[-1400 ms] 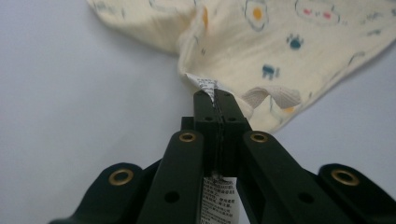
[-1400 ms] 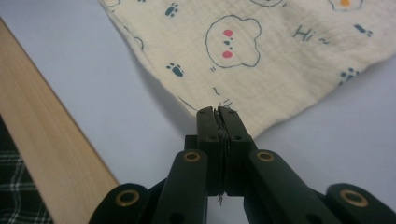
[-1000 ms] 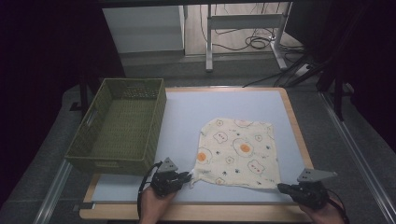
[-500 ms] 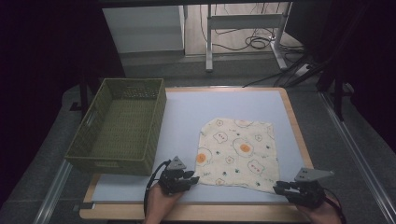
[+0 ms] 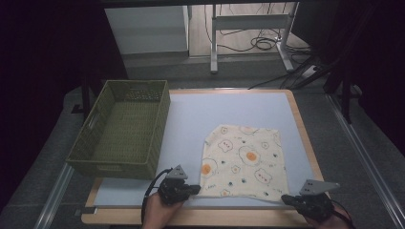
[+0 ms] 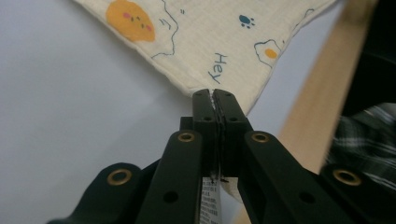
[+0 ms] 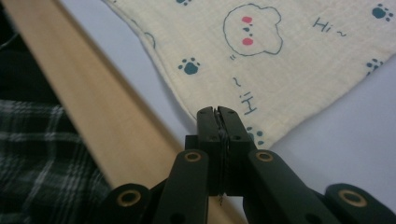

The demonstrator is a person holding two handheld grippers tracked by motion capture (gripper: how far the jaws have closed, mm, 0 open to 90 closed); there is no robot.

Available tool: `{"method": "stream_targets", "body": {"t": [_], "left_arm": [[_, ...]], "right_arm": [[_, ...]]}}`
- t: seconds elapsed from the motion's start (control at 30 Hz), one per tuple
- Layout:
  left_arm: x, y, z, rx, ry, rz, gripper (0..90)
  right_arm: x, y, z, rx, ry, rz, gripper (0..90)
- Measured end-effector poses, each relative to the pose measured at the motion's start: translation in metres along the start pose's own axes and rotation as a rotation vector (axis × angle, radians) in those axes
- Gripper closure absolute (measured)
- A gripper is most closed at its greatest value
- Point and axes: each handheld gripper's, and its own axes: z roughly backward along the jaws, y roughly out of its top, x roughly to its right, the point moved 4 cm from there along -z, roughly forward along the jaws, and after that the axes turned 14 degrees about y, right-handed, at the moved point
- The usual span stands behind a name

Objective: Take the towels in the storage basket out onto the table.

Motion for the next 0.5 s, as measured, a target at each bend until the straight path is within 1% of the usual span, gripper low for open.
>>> {"method": "stream_targets", "body": {"t": [0.03,0.07,0.1,0.13,0.17,0.2,0.3,0.37,0.4,0.43,0.47,0.5], "left_arm": [[0.0,-0.001,0.0,-0.002,0.014,-0.005,81.0],[-0.001,-0.001,-0.001,0.008,0.028,-0.003,75.0],[-0.005,0.001,-0.001,0.022,0.043,0.014,68.2],[-0.008,0.004,-0.001,0.028,0.053,0.023,61.3],[-0.013,0.009,-0.001,0.046,0.073,0.035,58.8],[-0.016,0.013,-0.002,0.056,0.088,0.038,54.4],[-0.028,0.032,-0.008,0.064,0.144,0.033,53.6],[-0.036,0.048,-0.017,0.068,0.17,0.025,54.1],[-0.039,0.053,-0.02,0.07,0.183,0.023,54.1],[-0.043,0.061,-0.025,0.072,0.194,0.025,54.3],[-0.046,0.066,-0.028,0.073,0.198,0.024,54.8],[-0.051,0.074,-0.033,0.072,0.216,0.018,55.1]], "right_arm": [[-0.002,-0.002,0.002,0.001,0.01,-0.006,88.5],[-0.003,-0.004,0.004,0.003,0.014,-0.009,88.2],[-0.003,-0.005,0.006,0.009,0.016,-0.011,86.9],[-0.003,-0.004,0.007,0.02,0.026,-0.016,82.6],[-0.001,-0.003,0.008,0.026,0.023,-0.016,80.4],[0.002,-0.001,0.009,0.033,0.007,-0.018,78.8],[0.012,0.006,0.008,0.046,-0.016,-0.018,76.7],[0.021,0.012,0.004,0.05,-0.037,-0.018,75.9],[0.027,0.015,0.002,0.055,-0.051,-0.02,75.4],[0.031,0.017,0.001,0.061,-0.056,-0.024,75.2],[0.037,0.021,-0.001,0.071,-0.065,-0.034,75.0],[0.041,0.023,-0.002,0.077,-0.071,-0.04,74.9]]}}
